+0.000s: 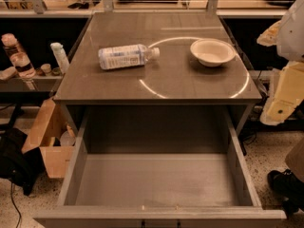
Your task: Place blue plastic bottle into top drawer
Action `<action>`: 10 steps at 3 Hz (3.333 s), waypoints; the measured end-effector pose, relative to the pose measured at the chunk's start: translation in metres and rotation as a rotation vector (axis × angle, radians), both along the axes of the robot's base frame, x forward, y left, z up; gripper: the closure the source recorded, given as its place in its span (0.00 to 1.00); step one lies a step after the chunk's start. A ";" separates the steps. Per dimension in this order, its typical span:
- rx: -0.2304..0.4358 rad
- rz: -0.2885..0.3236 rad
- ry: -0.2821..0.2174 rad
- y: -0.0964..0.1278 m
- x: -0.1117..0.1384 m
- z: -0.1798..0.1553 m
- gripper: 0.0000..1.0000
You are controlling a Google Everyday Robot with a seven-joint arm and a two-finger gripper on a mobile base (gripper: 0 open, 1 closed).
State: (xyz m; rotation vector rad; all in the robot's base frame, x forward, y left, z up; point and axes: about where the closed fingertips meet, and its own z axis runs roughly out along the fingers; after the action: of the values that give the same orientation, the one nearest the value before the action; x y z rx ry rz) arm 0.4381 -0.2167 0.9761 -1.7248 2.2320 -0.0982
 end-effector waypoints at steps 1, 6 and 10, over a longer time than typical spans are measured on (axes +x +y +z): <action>0.000 0.001 -0.002 0.000 0.000 0.001 0.00; 0.103 0.275 -0.028 0.063 0.082 0.001 0.00; 0.125 0.352 -0.078 0.123 0.181 -0.009 0.00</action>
Offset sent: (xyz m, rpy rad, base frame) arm 0.0270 0.0187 -0.0006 -0.0182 0.0043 0.1015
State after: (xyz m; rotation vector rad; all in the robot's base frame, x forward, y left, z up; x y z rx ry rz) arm 0.6190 -0.0936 0.9674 -1.9746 1.8078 0.0528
